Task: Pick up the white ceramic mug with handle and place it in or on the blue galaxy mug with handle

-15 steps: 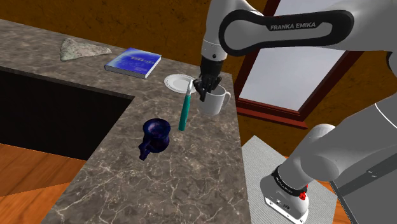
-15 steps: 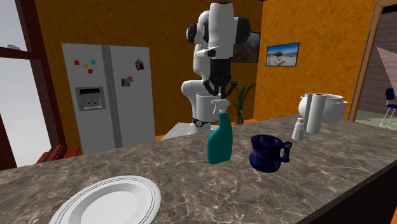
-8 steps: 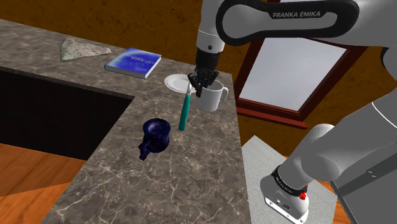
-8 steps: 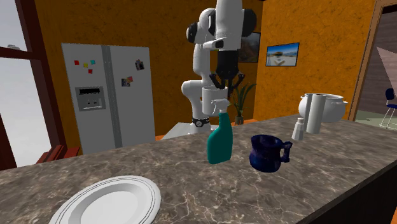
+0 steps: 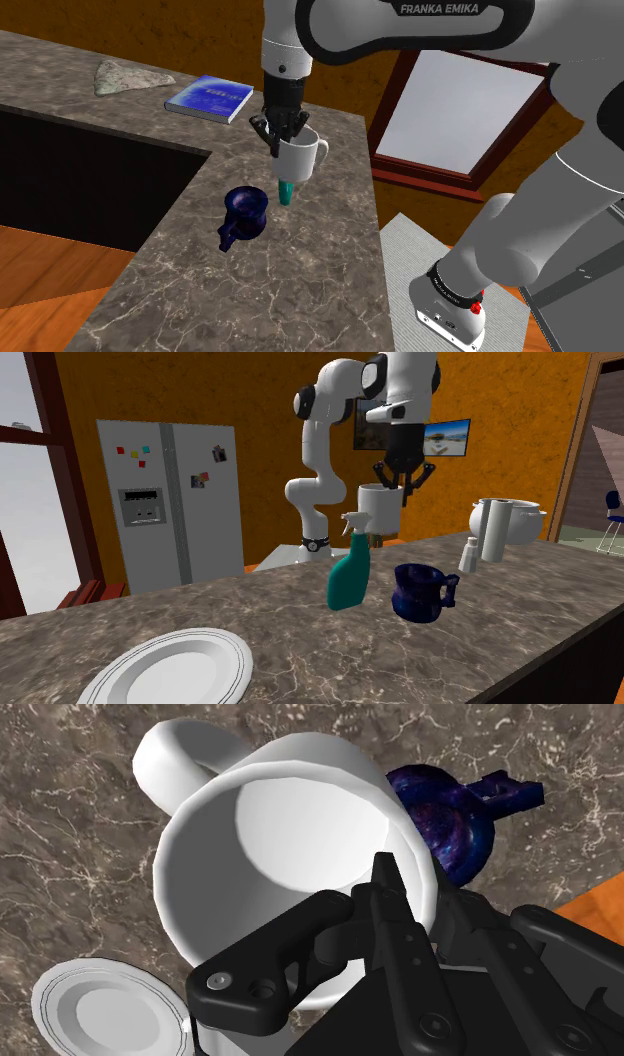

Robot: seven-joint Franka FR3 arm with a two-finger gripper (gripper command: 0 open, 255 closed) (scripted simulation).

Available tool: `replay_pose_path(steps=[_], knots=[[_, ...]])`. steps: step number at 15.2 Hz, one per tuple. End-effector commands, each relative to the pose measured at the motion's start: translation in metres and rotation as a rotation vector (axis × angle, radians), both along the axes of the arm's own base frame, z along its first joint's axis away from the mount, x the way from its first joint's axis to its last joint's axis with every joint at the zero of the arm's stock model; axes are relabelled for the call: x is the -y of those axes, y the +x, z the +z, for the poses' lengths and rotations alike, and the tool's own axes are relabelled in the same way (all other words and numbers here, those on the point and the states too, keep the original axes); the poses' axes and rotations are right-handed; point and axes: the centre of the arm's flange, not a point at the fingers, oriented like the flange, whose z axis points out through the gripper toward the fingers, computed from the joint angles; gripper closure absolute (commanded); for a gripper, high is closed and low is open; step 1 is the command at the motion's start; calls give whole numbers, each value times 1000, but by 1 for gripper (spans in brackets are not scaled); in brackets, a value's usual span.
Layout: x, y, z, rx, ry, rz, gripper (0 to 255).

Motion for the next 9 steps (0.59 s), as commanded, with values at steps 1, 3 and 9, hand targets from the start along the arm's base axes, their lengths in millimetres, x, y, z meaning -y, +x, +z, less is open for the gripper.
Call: replay_pose_path(steps=[1,3,9], knots=[[-28,3,4,0,1,-2,255],[-54,7,7,0,1,-2,255],[-105,16,2,0,1,-2,255]])
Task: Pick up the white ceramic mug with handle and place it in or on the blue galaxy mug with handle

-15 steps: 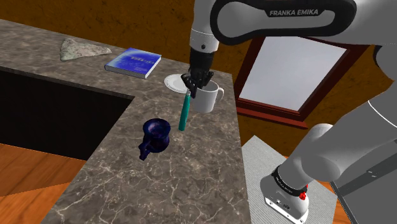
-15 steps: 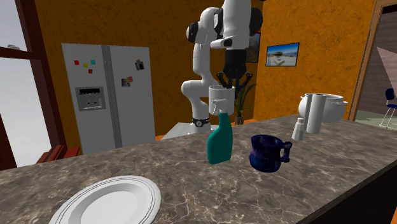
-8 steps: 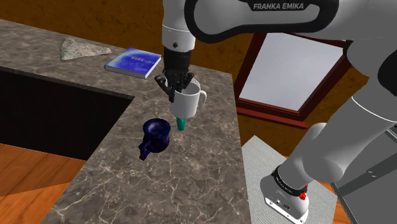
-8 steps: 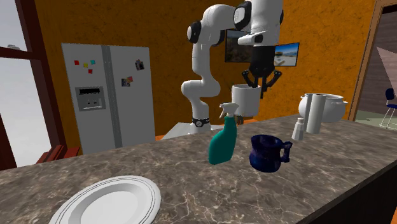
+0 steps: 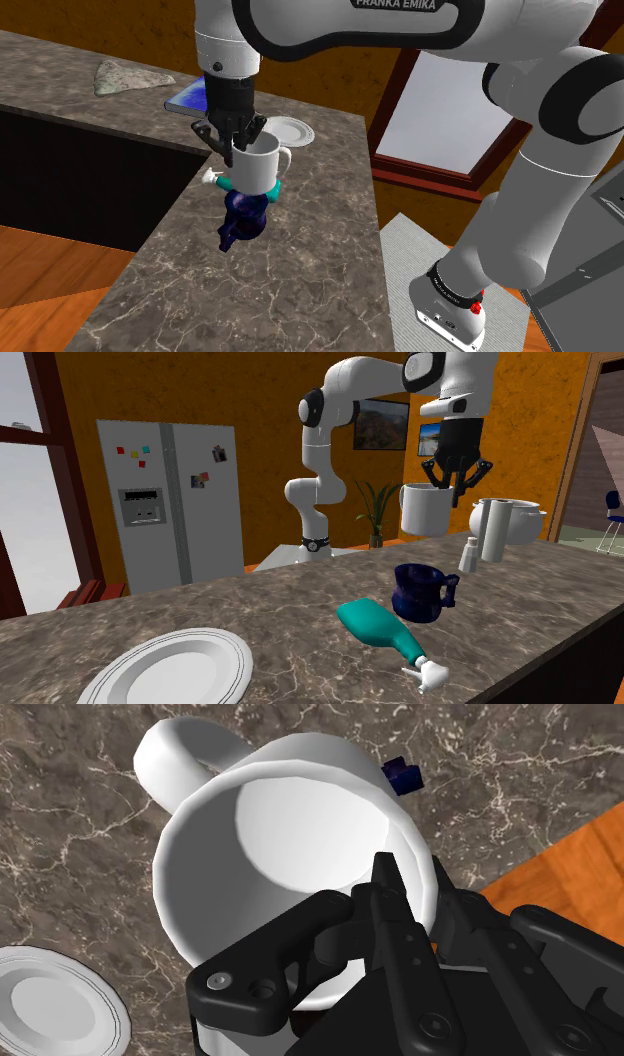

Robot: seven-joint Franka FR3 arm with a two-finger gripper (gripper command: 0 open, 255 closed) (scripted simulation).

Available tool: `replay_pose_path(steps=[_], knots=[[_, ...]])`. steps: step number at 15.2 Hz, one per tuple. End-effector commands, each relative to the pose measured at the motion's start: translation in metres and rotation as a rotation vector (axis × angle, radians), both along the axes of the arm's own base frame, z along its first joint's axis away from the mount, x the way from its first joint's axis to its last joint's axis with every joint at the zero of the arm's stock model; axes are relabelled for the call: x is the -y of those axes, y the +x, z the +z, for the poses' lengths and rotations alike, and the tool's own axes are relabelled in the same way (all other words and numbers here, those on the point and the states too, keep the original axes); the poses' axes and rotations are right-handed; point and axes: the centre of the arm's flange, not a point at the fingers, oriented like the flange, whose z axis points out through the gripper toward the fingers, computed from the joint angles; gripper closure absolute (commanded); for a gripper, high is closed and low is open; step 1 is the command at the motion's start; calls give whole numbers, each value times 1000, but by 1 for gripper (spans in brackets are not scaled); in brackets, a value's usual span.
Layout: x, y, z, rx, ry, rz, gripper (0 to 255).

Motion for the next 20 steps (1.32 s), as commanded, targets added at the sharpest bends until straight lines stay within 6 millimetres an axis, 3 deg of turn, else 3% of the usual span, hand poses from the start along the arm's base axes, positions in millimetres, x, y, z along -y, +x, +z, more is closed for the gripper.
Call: replay_pose_path(steps=[1,16,20], knots=[[-3,0,-8,1,0,-1,255],[-3,0,-89,1,0,-1,255],[-3,0,-89,1,0,-1,255]])
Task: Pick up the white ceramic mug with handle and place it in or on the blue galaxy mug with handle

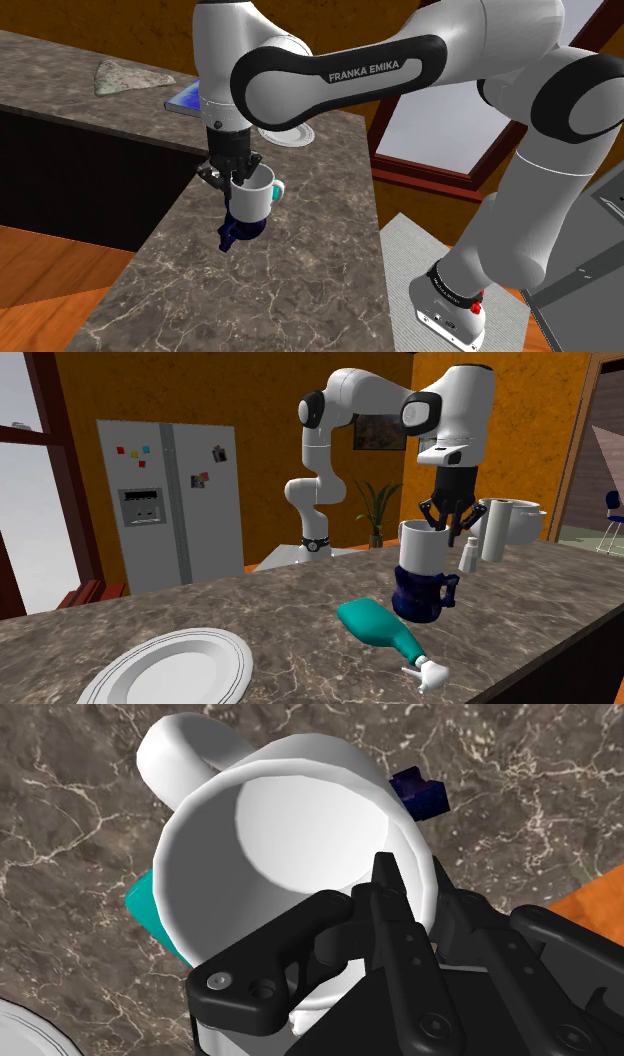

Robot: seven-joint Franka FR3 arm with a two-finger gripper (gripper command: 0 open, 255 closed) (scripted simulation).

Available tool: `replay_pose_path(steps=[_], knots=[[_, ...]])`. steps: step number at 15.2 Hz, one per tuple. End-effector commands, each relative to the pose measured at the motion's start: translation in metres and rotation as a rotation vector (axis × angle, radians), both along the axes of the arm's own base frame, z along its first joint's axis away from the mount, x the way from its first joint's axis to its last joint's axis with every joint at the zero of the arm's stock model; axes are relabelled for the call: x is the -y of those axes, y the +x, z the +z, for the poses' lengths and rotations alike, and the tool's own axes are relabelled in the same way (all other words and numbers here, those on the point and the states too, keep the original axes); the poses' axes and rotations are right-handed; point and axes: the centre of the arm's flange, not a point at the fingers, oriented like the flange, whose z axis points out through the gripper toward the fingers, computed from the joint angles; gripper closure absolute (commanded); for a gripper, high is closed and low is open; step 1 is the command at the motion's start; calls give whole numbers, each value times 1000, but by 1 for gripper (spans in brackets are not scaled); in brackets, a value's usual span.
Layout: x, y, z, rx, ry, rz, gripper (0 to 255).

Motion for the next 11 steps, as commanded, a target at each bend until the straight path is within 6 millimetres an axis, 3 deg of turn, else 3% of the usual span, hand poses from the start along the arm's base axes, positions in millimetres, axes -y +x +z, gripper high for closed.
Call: replay_pose_path(steps=[1,4,5,10,11], knots=[[0,0,0,0,0,0,255],[0,0,0,0,0,0,255],[0,0,0,0,0,0,0],[0,0,0,0,0,0,0],[0,1,13,0,0,0,0]])
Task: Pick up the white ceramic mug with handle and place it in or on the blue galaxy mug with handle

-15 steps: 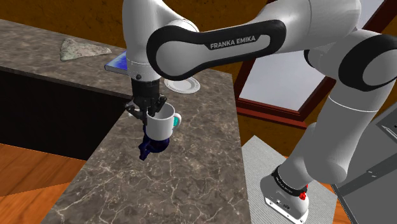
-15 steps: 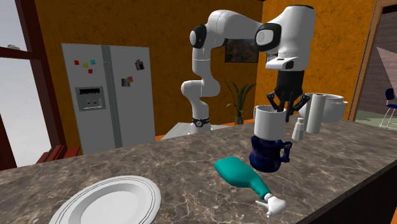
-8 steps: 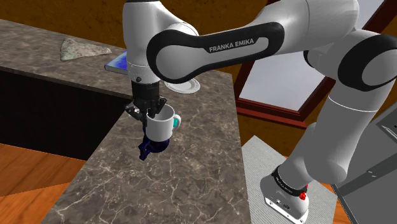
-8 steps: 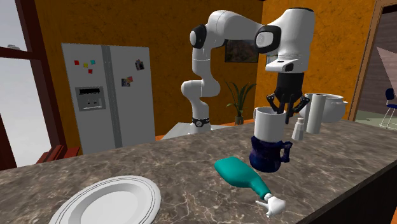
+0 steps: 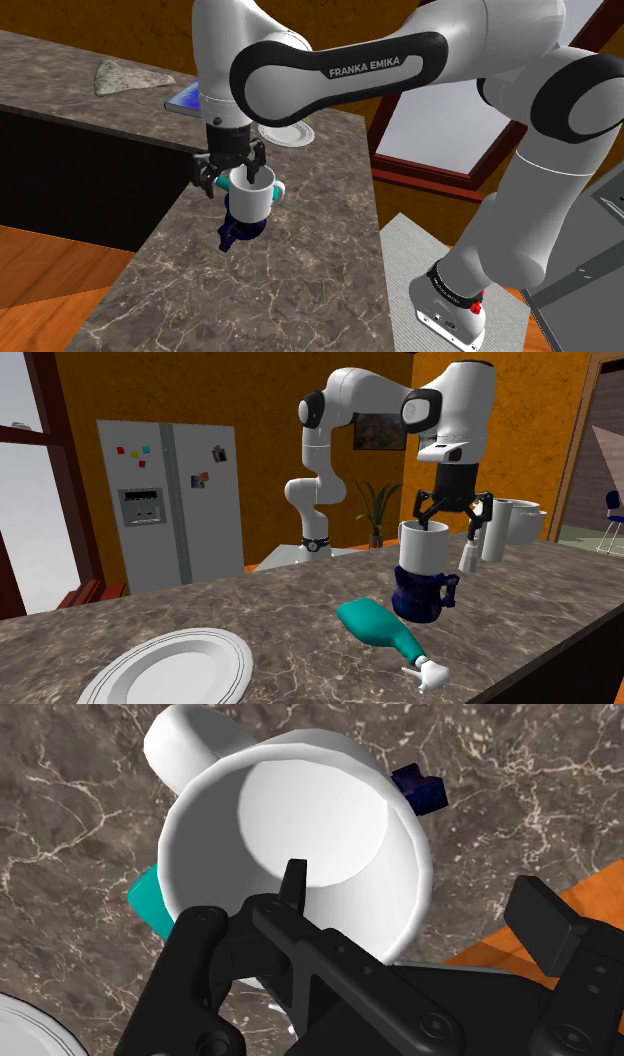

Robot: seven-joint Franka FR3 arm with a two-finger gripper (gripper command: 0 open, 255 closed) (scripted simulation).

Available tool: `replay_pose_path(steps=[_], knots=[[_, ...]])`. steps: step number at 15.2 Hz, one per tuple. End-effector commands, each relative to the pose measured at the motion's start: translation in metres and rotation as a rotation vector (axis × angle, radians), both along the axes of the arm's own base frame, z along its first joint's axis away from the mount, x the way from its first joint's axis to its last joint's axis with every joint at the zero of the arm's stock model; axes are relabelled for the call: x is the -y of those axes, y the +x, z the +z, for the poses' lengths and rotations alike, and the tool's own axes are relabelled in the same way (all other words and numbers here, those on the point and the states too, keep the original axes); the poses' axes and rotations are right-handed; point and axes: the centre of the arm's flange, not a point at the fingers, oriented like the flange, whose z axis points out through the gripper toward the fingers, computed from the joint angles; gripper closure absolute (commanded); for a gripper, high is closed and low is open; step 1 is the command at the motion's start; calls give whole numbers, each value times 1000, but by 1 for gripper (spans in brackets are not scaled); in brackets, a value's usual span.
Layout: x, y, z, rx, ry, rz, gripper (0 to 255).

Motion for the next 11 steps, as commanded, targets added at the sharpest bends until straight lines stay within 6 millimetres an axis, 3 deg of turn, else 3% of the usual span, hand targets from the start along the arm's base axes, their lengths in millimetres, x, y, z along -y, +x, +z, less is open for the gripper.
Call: replay_pose_path(steps=[1,3,11], knots=[[0,0,20,0,0,0,0],[0,1,44,0,0,0,0],[0,1,44,0,0,0,0]])
